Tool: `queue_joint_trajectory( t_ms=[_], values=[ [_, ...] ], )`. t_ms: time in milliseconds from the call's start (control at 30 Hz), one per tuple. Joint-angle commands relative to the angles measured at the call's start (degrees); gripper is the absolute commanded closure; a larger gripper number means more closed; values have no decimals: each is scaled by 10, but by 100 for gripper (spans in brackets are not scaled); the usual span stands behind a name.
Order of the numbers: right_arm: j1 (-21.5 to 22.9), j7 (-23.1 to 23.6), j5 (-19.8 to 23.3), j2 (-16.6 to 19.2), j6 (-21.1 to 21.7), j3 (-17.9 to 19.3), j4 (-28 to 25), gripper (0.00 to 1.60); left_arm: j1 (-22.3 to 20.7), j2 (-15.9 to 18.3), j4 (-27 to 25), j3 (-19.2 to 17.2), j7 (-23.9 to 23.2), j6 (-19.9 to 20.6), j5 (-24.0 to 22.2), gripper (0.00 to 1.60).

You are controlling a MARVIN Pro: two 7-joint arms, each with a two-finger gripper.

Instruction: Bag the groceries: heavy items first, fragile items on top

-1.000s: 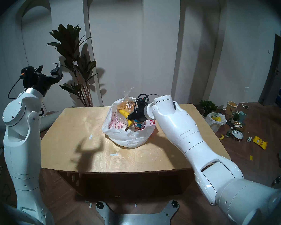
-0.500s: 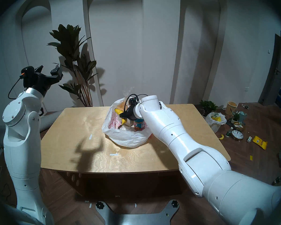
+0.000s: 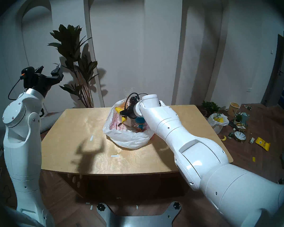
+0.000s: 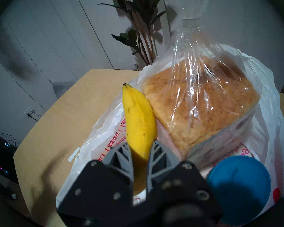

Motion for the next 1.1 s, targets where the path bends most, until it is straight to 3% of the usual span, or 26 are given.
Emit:
queue_joint_trajectory(
  t_ms=[0, 533, 700, 867, 1067],
  values=[
    [33, 36, -1, 13, -7, -2, -22, 0, -7, 1, -10, -1, 1, 0, 0, 0],
    [25, 62, 12, 37, -16, 18, -96, 0, -7, 2, -10, 0, 2, 0, 0, 0],
    [37, 50, 39, 33, -29, 66, -120, 0, -7, 2, -9, 0, 2, -1, 0, 0],
    [73, 39, 56, 47, -72, 126, -158, 0, -6, 2, -8, 0, 1, -2, 0, 0],
    [77, 15, 61, 76, -114, 179, -197, 0, -6, 3, -7, 0, 1, -2, 0, 0]
  ],
)
